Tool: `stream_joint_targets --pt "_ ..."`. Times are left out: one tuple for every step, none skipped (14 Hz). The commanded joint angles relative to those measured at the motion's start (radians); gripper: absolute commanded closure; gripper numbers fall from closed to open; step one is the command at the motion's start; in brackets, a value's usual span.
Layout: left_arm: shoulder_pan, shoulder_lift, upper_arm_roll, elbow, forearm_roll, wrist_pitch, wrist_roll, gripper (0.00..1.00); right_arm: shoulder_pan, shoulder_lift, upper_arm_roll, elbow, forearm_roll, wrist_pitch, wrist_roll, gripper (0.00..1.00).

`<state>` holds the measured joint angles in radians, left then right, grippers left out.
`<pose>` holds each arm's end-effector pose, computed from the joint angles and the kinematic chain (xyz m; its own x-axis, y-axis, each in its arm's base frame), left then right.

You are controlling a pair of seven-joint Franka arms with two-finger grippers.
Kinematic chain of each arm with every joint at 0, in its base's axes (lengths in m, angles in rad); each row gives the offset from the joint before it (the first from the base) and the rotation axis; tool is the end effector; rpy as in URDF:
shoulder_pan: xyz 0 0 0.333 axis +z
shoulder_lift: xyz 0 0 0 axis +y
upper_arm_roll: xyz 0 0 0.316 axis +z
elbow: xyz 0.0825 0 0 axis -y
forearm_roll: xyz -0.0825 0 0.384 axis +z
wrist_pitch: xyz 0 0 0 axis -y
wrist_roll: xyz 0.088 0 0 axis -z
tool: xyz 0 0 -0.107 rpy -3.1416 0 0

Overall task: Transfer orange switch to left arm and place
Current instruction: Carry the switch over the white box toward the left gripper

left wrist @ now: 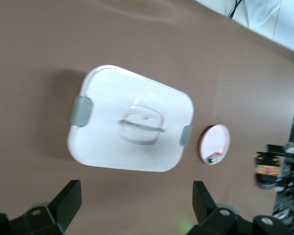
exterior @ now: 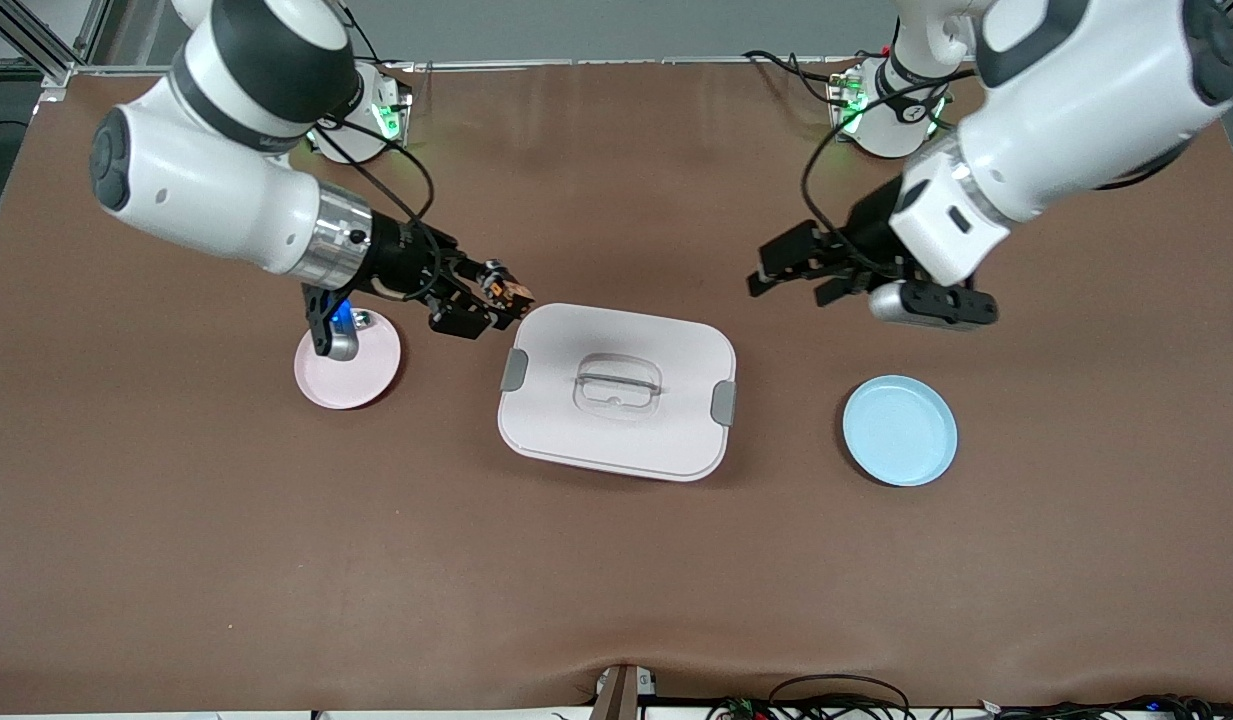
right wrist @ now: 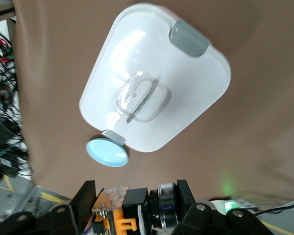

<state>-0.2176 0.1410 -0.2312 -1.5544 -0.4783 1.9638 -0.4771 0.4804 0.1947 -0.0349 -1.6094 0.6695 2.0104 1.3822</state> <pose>0.5594 -0.2916 0.5990 0.9880 0.1518 -0.0271 0.1429 -0.8345 0.5322 0.5660 0.3132 0.5441 0.3903 -0.7263 -0.5659 -0.9206 -0.3174 -0.2275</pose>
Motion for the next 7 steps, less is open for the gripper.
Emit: stream_joint_targets --pt "-0.035 -0.009 -0.002 -0.027 -0.008 0.087 -0.064 0.0 0.062 0.075 -0.01 0.074 0.021 0.098 0.17 1.0" --pt "-0.051 -0.009 -0.002 -0.03 -0.008 0.121 -0.081 0.0 0.072 0.106 -0.01 0.098 0.021 0.117 0.222 1.0" --pt "-0.066 -0.008 -0.002 -0.035 -0.008 0.153 -0.1 0.0 0.078 0.138 -0.01 0.138 0.021 0.131 0.28 1.0" --pt "-0.077 -0.006 -0.003 -0.038 -0.01 0.179 -0.109 0.0 0.089 0.175 -0.01 0.184 0.019 0.142 0.344 1.0" --pt "-0.083 -0.004 -0.008 -0.05 -0.011 0.208 -0.112 0.0 0.098 0.205 -0.01 0.227 0.016 0.142 0.401 1.0" --pt "-0.091 0.006 -0.01 -0.058 -0.013 0.242 -0.112 0.01 0.099 0.233 -0.01 0.265 0.016 0.145 0.455 1.0" --pt "-0.104 0.02 -0.01 -0.056 -0.011 0.266 -0.112 0.02 0.099 0.25 -0.01 0.29 0.019 0.151 0.5 1.0"
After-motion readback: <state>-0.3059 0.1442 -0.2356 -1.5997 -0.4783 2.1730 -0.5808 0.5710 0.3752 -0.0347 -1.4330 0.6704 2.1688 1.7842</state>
